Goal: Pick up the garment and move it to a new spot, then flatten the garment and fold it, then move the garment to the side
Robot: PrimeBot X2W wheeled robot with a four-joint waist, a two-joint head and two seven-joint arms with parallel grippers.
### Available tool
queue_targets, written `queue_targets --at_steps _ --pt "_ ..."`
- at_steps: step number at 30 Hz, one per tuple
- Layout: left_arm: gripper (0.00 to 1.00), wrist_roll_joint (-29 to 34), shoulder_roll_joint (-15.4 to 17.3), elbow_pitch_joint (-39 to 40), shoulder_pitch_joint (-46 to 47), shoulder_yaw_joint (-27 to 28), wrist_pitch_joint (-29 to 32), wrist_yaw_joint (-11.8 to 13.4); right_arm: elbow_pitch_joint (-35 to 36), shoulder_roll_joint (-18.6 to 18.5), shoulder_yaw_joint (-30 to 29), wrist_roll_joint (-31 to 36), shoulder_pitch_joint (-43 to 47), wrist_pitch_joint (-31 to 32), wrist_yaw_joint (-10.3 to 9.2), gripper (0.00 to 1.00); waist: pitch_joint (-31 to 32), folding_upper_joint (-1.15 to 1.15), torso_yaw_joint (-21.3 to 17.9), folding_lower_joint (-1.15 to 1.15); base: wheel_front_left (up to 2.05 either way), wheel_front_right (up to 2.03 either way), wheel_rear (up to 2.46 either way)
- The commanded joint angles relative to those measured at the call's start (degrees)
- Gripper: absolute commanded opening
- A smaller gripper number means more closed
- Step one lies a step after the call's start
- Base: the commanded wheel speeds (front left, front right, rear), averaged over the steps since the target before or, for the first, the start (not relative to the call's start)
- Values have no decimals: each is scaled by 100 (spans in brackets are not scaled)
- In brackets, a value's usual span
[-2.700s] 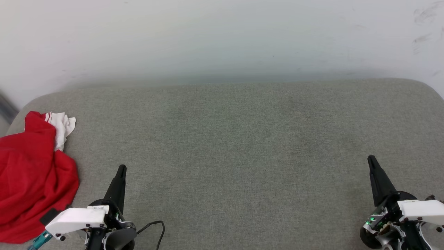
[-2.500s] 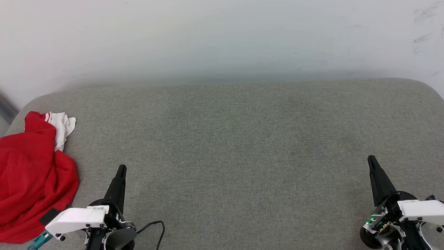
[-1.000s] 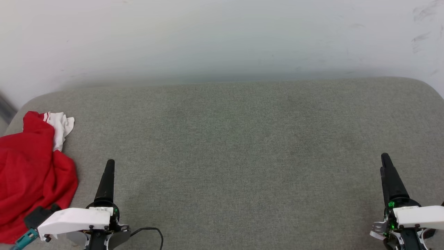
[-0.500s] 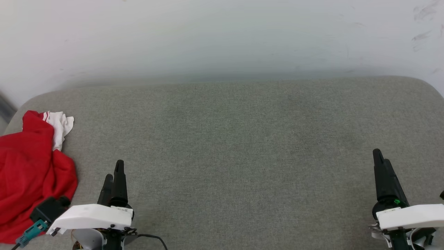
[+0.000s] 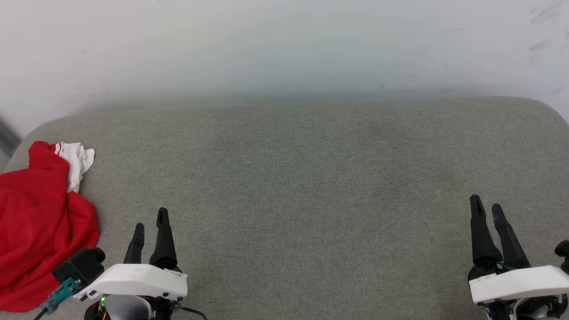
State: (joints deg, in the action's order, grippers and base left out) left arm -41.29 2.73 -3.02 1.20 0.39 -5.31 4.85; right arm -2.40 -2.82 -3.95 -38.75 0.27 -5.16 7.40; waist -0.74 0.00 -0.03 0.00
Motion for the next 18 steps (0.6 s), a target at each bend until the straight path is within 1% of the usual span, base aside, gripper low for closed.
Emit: queue_targets --at_steps 1,18 --pt "100 164 27 104 -7 -22 -54 42 105 -12 13 191 1 -66 11 100 2 0 1 0 0 0 0" --pt "100 1315 91 170 -140 -309 -326 185 283 -12 116 1508 164 -345 12 100 7 0 22 0 0 0 0"
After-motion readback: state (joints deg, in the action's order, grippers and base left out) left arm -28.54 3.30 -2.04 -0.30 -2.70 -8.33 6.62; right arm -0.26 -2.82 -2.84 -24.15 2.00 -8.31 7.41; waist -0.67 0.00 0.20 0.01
